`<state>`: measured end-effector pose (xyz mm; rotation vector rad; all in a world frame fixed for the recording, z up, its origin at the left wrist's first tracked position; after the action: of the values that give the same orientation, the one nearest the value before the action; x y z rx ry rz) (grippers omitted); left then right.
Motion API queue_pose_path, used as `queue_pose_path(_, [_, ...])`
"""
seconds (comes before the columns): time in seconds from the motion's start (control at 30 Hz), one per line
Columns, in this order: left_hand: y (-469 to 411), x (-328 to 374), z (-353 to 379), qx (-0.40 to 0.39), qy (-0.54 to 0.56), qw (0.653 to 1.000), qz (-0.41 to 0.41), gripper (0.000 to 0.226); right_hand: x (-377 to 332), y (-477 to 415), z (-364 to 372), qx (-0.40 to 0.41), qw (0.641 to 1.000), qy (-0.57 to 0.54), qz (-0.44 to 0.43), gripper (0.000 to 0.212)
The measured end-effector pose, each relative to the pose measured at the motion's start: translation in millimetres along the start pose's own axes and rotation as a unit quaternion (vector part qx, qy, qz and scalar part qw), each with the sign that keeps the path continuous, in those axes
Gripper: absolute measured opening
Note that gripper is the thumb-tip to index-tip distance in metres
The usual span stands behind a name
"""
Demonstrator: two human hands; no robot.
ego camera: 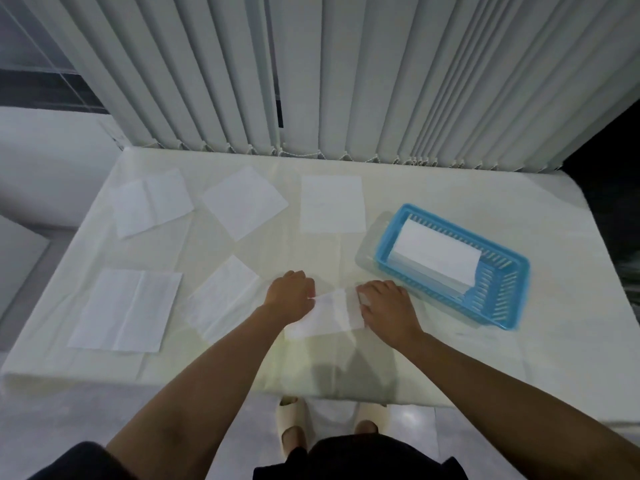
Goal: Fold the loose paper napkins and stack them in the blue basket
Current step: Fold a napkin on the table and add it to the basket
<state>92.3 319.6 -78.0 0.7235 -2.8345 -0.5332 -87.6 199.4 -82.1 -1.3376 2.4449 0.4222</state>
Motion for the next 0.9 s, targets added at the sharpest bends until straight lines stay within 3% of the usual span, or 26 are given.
queue_pose_path(0.07, [-3,1,-7,-0.011,0.043,0.999,-0.013,0.017,-3,5,-3,0.027,0.997,-0.061,0.042,0.034])
queue_pose_path(0.13, [-6,3,-16,-0.018,0.153,0.987,-0.045,0.01,-6,9,-6,0.053,0.984,-0.139,0.096,0.031])
queue_pose_path(0.27, [-10,3,-38,0.004,0.321,0.944,-0.079,0.009,-17,15,-13,0.051,0.91,-0.332,0.243,0.023])
queue_pose_path(0.33, [-9,5,-49,0.019,0.369,0.925,-0.085,0.01,-26,13,-17,0.039,0.879,-0.387,0.277,0.031])
queue_pose_path(0.4, [-9,7,-56,0.033,0.403,0.911,-0.086,0.014,-38,8,-22,0.022,0.831,-0.458,0.313,0.043])
queue_pose_path(0.5, [-9,13,-65,0.052,0.444,0.89,-0.085,0.016,-52,0,-26,0.002,0.72,-0.596,0.355,0.052])
queue_pose_path(0.6, [-8,17,-68,0.053,0.501,0.858,-0.098,0.01,-58,-9,-29,0.042,0.66,-0.666,0.344,0.035])
queue_pose_path(0.7, [-8,13,-68,0.034,0.566,0.816,-0.112,0.01,-59,-16,-35,0.098,0.664,-0.659,0.339,0.012])
queue_pose_path(0.87, [-17,9,-77,0.024,0.726,0.681,-0.095,0.039,-47,-16,-56,0.115,0.742,-0.582,0.311,0.012])
queue_pose_path(0.9, [-20,10,-82,0.025,0.74,0.667,-0.087,0.045,-43,-16,-59,0.117,0.751,-0.572,0.309,0.014])
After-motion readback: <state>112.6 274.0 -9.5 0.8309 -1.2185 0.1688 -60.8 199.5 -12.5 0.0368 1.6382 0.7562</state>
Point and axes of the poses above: each hand's wrist, its own y-axis away from the middle knuckle, its own z-axis out of the palm, x = y × z, the point moved 1 cm from there along -y, towards the middle knuckle, and after that the axes turned 14 degrees about -y, right-handed, at the moved point
